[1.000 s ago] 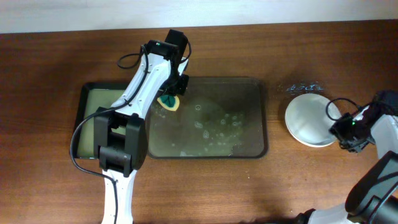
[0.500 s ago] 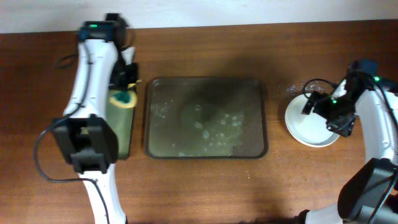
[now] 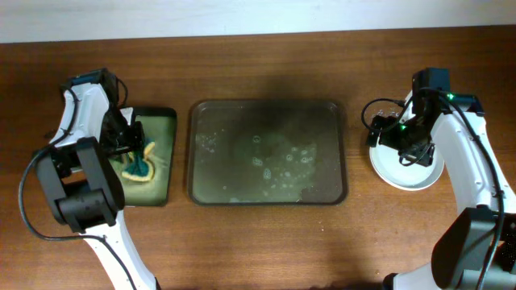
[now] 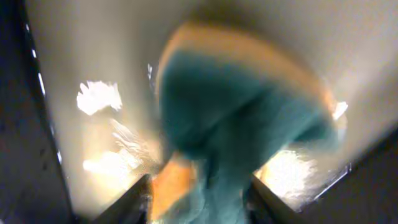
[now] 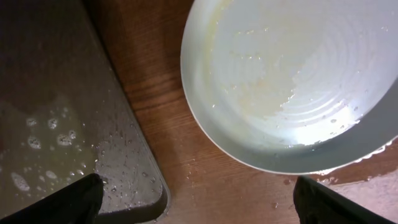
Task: Clean dirty plates on tray and stack at the side
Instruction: 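Drop the sponge into the green tray with the left gripper and withdraw both arms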
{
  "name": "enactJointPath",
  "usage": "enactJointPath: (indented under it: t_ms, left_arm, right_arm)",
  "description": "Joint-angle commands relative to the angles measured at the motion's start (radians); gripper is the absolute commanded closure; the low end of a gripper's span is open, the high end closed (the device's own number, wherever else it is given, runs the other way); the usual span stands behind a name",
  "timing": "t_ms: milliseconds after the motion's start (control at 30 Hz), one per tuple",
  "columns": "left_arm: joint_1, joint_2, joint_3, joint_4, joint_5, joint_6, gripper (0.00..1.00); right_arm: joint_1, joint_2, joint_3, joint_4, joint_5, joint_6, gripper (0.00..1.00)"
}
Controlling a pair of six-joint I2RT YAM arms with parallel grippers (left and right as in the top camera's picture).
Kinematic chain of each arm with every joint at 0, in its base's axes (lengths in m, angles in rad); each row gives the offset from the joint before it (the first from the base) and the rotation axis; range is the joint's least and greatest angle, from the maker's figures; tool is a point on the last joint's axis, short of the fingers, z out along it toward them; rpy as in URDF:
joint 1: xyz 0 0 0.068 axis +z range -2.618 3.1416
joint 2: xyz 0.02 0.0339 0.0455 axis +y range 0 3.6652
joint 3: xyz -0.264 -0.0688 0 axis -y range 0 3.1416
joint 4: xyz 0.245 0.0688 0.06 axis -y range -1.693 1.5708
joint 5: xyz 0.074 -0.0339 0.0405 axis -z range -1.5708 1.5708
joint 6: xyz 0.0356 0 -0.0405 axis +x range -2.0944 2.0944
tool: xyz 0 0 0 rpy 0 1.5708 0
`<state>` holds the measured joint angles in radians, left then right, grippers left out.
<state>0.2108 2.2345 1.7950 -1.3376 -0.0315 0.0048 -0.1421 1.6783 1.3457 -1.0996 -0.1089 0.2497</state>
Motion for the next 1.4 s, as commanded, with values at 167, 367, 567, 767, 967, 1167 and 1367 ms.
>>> enactJointPath:
  t_ms: [167, 367, 567, 767, 967, 1167, 1367]
  left_arm:
    - [-0.028, -0.084, 0.595, -0.26, 0.233, -0.016, 0.0]
    - [-0.032, -0.104, 0.712, -0.111, 0.428, -0.016, 0.0]
    - [-0.032, -0.104, 0.712, -0.111, 0.428, -0.016, 0.01]
    - [-0.032, -0.104, 0.713, -0.111, 0.428, -0.016, 0.01]
    - [-0.032, -0.104, 0.712, -0.111, 0.428, -0.016, 0.0]
    - [-0.032, -0.104, 0.713, -0.111, 0.428, -0.016, 0.01]
    - [-0.032, -0.104, 0.713, -0.111, 0.428, -0.016, 0.01]
  right_arm:
    - [0.006, -0.177, 0.224, -0.227, 0.016, -0.01, 0.02]
    - [0.005, -0.518, 0.437, -0.51, 0.008, -0.01, 0.02]
    - [0.005, -0.782, 0.437, -0.51, 0.009, -0.01, 0.02]
    - [0.008, -0.855, 0.433, -0.547, 0.008, -0.009, 0.02]
    - [0.061, -0.957, 0.27, -0.351, 0.083, -0.115, 0.02]
    - [0.124, -1.326, -0.377, 0.194, 0.079, -0.168, 0.02]
    - [0.195, -1.601, -0.934, 0.71, 0.053, -0.167, 0.02]
